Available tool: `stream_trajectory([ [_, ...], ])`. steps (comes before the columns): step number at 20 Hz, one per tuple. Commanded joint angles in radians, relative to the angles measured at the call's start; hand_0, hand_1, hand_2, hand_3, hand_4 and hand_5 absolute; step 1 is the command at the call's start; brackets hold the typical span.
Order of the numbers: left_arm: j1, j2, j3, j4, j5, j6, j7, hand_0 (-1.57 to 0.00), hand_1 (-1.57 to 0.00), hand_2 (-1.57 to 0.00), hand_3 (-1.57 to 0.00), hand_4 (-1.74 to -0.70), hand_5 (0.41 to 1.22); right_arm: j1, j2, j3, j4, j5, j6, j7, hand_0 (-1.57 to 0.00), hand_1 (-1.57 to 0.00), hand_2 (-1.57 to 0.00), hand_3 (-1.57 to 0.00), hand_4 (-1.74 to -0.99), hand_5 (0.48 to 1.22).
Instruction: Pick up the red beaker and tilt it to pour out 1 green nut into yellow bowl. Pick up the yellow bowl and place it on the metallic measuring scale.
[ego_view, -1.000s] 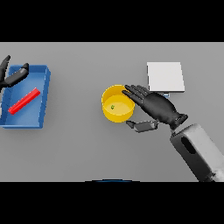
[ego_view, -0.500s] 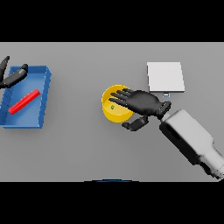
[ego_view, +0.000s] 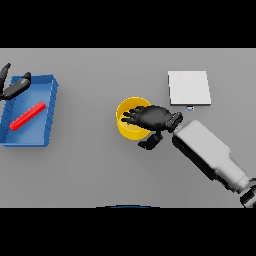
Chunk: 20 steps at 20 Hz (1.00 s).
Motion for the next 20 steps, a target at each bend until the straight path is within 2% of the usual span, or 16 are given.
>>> stream_trajectory([
  [1, -0.002, 0.005, 0.005, 0.009, -0.001, 0.001, 0.0, 0.0, 0.0, 0.0, 0.0, -0.79, 0.708, -0.007, 0.008, 0.001, 0.021, 0.002, 0.0, 0.009, 0.0, 0.0, 0.0, -0.01, -1.188, 0.693],
  [3, -0.005, 0.005, 0.004, 0.01, -0.001, -0.001, 0.001, 0.0, 0.0, 0.0, 0.0, -0.79, 0.713, -0.012, 0.011, -0.003, 0.035, 0.001, -0.003, 0.009, 0.0, 0.0, -0.01, -0.04, -1.209, 0.732],
  [5, 0.012, 0.008, 0.008, 0.005, 0.004, -0.004, -0.015, 0.0, 0.0, 0.0, 0.0, -0.79, 0.712, -0.01, 0.011, 0.002, 0.034, 0.001, 0.006, 0.004, -0.05, -0.06, -0.09, -0.13, -1.261, 0.809],
  [6, 0.018, 0.008, 0.005, -0.002, 0.003, -0.004, -0.017, 0.0, 0.0, 0.0, 0.0, -0.79, 0.711, -0.005, 0.015, 0.006, 0.025, 0.0, 0.005, -0.003, -0.19, -0.18, -0.19, -0.21, -1.309, 0.891],
  [7, 0.009, 0.008, 0.006, 0.007, 0.002, -0.004, -0.015, 0.0, 0.0, 0.0, 0.0, -0.79, 0.71, 0.002, 0.018, 0.008, 0.026, 0.003, -0.006, -0.012, -0.45, -0.41, -0.35, -0.32, -1.363, 0.957],
  [8, 0.012, 0.013, 0.01, -0.002, 0.005, -0.004, -0.016, 0.0, 0.0, 0.0, 0.0, -0.79, 0.71, -0.002, 0.018, 0.007, 0.027, 0.0, -0.011, -0.03, -0.68, -0.64, -0.59, -0.57, -1.435, 1.01],
  [9, 0.001, 0.008, 0.011, 0.018, 0.005, -0.005, -0.024, 0.0, 0.0, 0.0, 0.0, -0.79, 0.71, 0.004, 0.008, 0.006, 0.016, -0.001, -0.013, -0.035, -0.86, -0.83, -0.79, -0.68, -1.492, 1.052],
  [11, -0.002, 0.001, 0.004, 0.013, 0.002, -0.005, -0.021, 0.0, 0.0, 0.0, 0.0, -0.79, 0.707, -0.011, 0.014, 0.01, 0.02, -0.002, 0.008, -0.034, -1.11, -1.09, -1.07, -0.88, -1.578, 1.113],
  [14, -0.002, 0.001, -0.001, 0.01, -0.002, -0.004, -0.013, 0.0, 0.0, 0.0, 0.0, -0.78, 0.711, -0.008, 0.005, 0.004, 0.012, -0.014, 0.028, -0.038, -1.34, -1.33, -1.25, -1.07, -1.658, 1.166],
  [15, -0.005, 0.001, -0.003, 0.013, -0.005, -0.004, -0.011, 0.0, 0.0, 0.0, 0.0, -0.78, 0.71, -0.011, 0.012, 0.001, 0.012, -0.02, 0.041, -0.02, -1.38, -1.38, -1.29, -1.11, -1.674, 1.177],
  [16, -0.006, 0.001, -0.004, 0.02, -0.008, -0.006, -0.017, 0.0, 0.0, 0.0, 0.0, -0.78, 0.71, -0.012, 0.009, -0.001, 0.006, -0.022, 0.057, -0.008, -1.42, -1.41, -1.32, -1.13, -1.688, 1.186],
  [17, 0.001, 0.002, 0.001, 0.021, 0.0, -0.009, -0.028, 0.0, 0.0, 0.0, 0.0, -0.78, 0.712, -0.008, -0.004, -0.004, 0.003, -0.027, 0.056, -0.021, -1.45, -1.45, -1.33, -1.17, -1.698, 1.193],
  [20, -0.009, 0.009, 0.003, 0.013, 0.002, -0.013, -0.017, 0.0, 0.0, 0.0, 0.0, -0.78, 0.703, -0.017, -0.022, -0.017, -0.039, -0.042, 0.072, -0.014, -1.51, -1.51, -1.39, -1.2, -1.719, 1.207],
])
